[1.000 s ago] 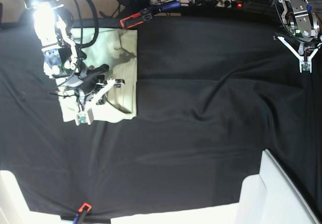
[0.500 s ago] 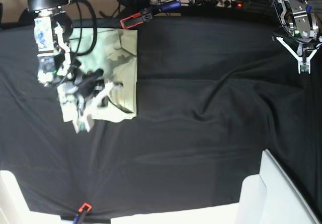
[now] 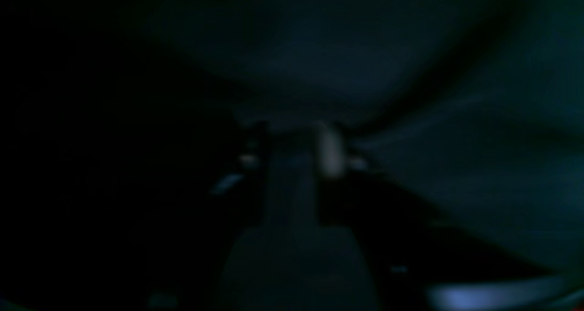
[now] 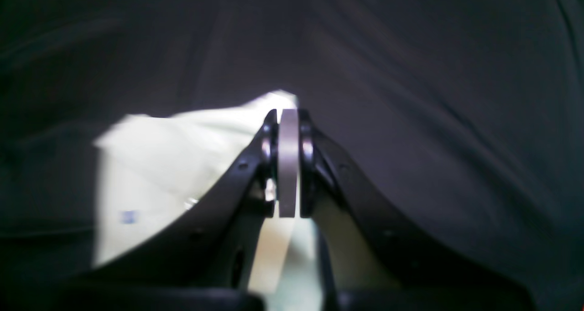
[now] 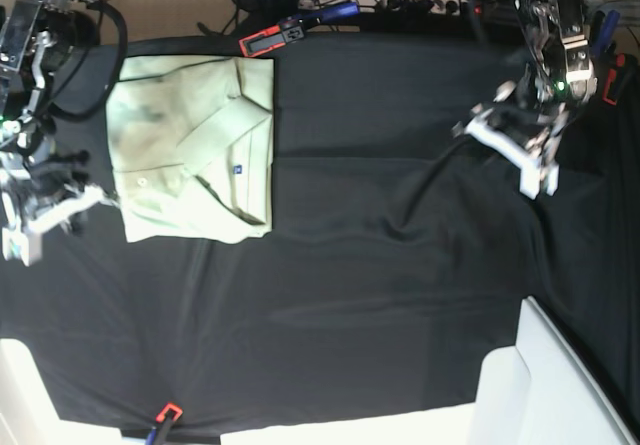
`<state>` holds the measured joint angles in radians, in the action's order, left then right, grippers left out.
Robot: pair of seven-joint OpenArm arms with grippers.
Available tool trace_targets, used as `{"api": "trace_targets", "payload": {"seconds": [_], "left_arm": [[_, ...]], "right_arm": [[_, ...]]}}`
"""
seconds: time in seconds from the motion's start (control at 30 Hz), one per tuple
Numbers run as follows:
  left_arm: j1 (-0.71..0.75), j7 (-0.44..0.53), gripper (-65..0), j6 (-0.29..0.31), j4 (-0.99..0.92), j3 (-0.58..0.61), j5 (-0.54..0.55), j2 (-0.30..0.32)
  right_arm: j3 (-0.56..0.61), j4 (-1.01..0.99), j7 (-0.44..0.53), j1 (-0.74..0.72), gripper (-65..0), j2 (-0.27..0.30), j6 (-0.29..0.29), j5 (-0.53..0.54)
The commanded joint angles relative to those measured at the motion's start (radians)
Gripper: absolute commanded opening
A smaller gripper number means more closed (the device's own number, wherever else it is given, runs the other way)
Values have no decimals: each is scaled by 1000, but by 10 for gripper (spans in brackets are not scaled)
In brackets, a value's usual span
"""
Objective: Fold the T-shirt properly
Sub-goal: 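Move the left gripper over to the folded shirt's edge and grasp it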
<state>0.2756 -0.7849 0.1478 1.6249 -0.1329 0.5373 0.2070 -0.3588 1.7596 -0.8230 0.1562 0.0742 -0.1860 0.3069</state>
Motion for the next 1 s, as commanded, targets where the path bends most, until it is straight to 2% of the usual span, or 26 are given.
{"api": "trace_targets", "payload": {"seconds": [0.0,0.1,0.23,0.3,0.53,0.7,0.73,0.83,0.87,0.97], "left_arm": [[-11,15,-353,-1,19,17,65,29],[-48,18,-284,22,13,101,271,56],[-91,18,-265,204,-2,181,432,65],[-105,18,-265,267,-13,198,467,62],[-128,18,-264,270,-130,192,491,21],[-172,17,-262,273,-214,197,491,-54],[-184,17,-250,275,-216,198,491,-68],[-207,15,-126,275,-228,200,491,-103],[-217,15,-102,275,-228,203,488,-116],[-263,14,-91,275,-262,302,487,-128]], "right_arm": [[-12,-7,15,-7,-647,6,-10,10],[-27,-69,15,-5,-647,11,-13,10],[-21,-108,18,10,-647,12,-14,8],[-21,-106,18,12,-647,12,-14,8],[-19,-108,20,15,-647,28,-16,8],[-19,-108,20,15,-647,29,-16,8],[-19,-108,20,15,-647,29,-16,8],[-19,-108,20,15,-647,29,-16,8],[-19,-108,20,15,-647,29,-16,8],[-19,-109,20,16,-647,31,-16,8]]}}
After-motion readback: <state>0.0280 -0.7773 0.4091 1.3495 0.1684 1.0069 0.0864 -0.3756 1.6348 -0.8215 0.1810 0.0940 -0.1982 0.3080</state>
